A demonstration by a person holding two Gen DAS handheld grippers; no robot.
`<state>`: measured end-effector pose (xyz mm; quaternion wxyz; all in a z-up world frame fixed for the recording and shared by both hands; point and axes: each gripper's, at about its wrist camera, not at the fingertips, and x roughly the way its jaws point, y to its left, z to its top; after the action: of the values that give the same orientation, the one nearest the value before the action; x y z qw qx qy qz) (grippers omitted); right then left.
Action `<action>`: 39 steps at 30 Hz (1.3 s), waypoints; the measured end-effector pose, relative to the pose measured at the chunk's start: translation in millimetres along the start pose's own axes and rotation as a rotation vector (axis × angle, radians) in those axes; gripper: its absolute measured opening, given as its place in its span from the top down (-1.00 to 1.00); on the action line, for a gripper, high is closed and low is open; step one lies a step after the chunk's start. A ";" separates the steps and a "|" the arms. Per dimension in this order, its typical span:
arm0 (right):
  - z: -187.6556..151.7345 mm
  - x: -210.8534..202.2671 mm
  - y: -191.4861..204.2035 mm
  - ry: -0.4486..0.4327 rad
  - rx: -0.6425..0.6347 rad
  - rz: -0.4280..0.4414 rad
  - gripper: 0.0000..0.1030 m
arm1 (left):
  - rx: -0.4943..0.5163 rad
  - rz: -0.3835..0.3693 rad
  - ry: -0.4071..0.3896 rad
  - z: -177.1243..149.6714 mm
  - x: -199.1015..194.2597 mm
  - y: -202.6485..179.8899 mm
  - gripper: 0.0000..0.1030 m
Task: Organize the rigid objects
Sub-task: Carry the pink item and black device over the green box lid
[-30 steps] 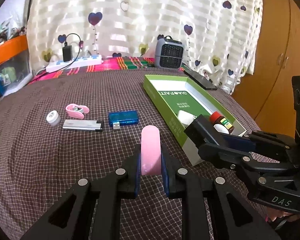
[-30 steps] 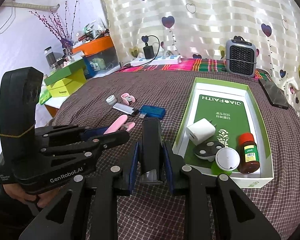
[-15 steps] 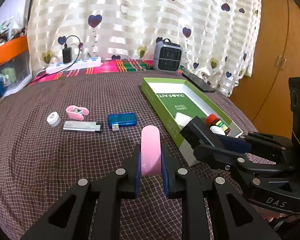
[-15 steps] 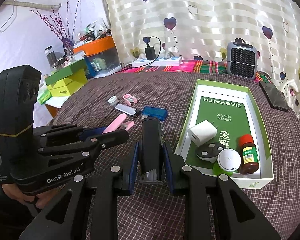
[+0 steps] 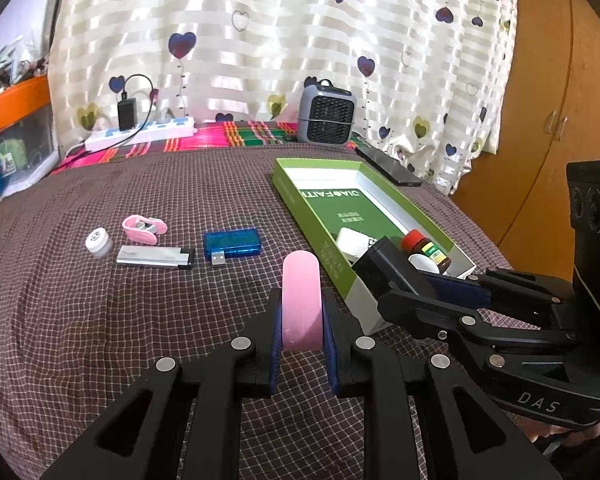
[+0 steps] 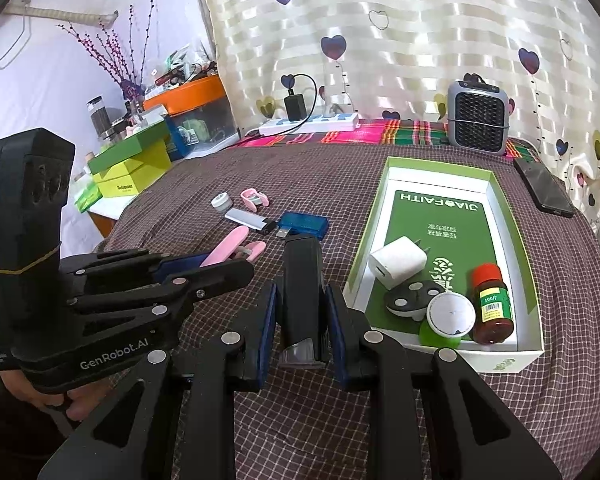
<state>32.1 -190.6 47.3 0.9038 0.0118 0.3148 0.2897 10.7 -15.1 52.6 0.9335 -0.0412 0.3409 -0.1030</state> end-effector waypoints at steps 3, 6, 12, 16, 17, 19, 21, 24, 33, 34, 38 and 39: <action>-0.3 -0.6 -2.1 -0.002 0.005 -0.002 0.51 | 0.003 -0.004 -0.001 1.0 0.7 -2.7 0.67; -0.7 -2.0 -4.5 -0.006 0.009 -0.005 0.50 | 0.006 -0.008 -0.002 2.1 1.2 -4.8 0.67; -1.4 -5.8 -9.6 -0.015 0.017 -0.012 0.50 | 0.015 -0.019 -0.003 4.6 2.6 -10.6 0.67; -2.3 -8.3 -13.1 -0.021 0.025 -0.015 0.50 | 0.024 -0.023 -0.008 6.6 4.0 -15.1 0.67; -2.5 -8.8 -14.6 -0.022 0.028 -0.017 0.50 | 0.027 -0.024 -0.009 7.3 4.2 -16.4 0.67; -2.5 -8.9 -16.5 -0.024 0.032 -0.018 0.50 | 0.032 -0.027 -0.008 8.7 5.2 -18.6 0.67; -2.4 -9.5 -18.5 -0.026 0.037 -0.021 0.50 | 0.037 -0.032 -0.009 10.0 6.0 -21.8 0.67; -3.0 -10.8 -21.8 -0.029 0.043 -0.025 0.50 | 0.043 -0.038 -0.009 11.5 8.0 -25.9 0.67; -3.4 -14.2 -32.4 -0.036 0.060 -0.037 0.50 | 0.064 -0.058 -0.008 17.7 13.4 -37.2 0.67; -3.3 -14.3 -33.7 -0.037 0.063 -0.039 0.50 | 0.065 -0.060 -0.009 18.4 13.9 -37.9 0.67; -2.6 -15.6 -37.4 -0.040 0.068 -0.045 0.50 | 0.067 -0.075 -0.013 21.1 17.2 -40.9 0.67; -2.2 -16.1 -38.9 -0.041 0.069 -0.048 0.50 | 0.068 -0.080 -0.014 21.7 18.1 -41.7 0.67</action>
<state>40.7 -231.9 46.6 0.9158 0.0415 0.3060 0.2567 31.4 -59.7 64.0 0.9319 -0.0238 0.3287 -0.1515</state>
